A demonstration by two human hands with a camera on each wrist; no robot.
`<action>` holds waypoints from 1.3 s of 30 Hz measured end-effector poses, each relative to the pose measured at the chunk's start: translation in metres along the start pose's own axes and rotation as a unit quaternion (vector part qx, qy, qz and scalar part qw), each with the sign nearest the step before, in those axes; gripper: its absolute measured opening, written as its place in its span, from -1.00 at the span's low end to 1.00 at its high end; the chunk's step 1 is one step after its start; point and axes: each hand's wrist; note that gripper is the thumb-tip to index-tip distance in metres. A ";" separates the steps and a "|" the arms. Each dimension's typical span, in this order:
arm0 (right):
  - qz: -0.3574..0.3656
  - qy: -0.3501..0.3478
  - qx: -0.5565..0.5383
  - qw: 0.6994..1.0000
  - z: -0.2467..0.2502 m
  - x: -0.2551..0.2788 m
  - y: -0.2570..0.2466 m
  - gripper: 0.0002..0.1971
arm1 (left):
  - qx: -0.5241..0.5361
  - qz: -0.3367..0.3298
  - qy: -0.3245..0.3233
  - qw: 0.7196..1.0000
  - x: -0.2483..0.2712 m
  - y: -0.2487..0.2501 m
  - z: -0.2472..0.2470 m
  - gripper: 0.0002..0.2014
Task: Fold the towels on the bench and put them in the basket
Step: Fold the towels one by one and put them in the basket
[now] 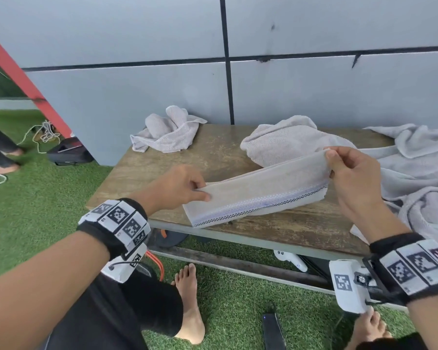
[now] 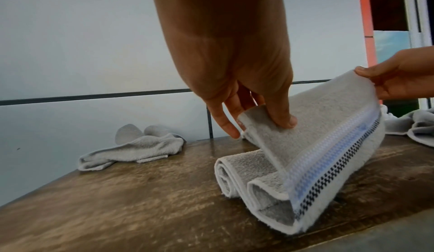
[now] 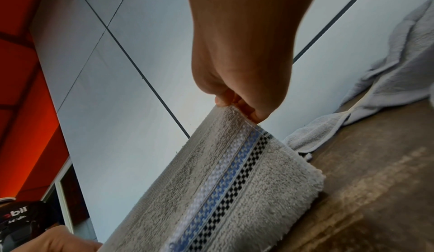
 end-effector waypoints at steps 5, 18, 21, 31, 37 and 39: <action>-0.003 -0.008 -0.005 1.000 0.008 0.009 0.013 -0.83 | 0.033 0.007 0.008 0.999 0.009 -0.002 0.003 -0.88; 0.001 -0.008 -0.006 1.000 0.003 0.000 0.019 -0.91 | 0.110 0.072 0.050 0.990 0.022 0.000 0.002 -0.87; -0.003 -0.008 -0.010 1.000 0.001 -0.002 0.021 -0.89 | 0.088 0.068 0.041 0.993 0.025 -0.009 0.002 -0.88; 0.024 -0.004 0.008 1.000 -0.008 -0.002 0.021 -0.85 | 0.095 0.074 0.053 0.991 0.033 -0.016 0.007 -0.89; 0.022 -0.005 0.013 1.000 -0.011 -0.001 0.022 -0.84 | 0.071 0.059 0.039 0.995 0.036 -0.023 0.007 -0.83; 0.022 -0.007 0.020 1.000 -0.011 -0.001 0.023 -0.83 | 0.073 0.060 0.044 0.995 0.037 -0.024 0.007 -0.84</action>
Point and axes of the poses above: each hand's wrist, its own x-axis away from the middle knuckle, its own z-axis out of the back of the hand, y = z × x, and after that the axes turned 10 degrees about y, right-handed
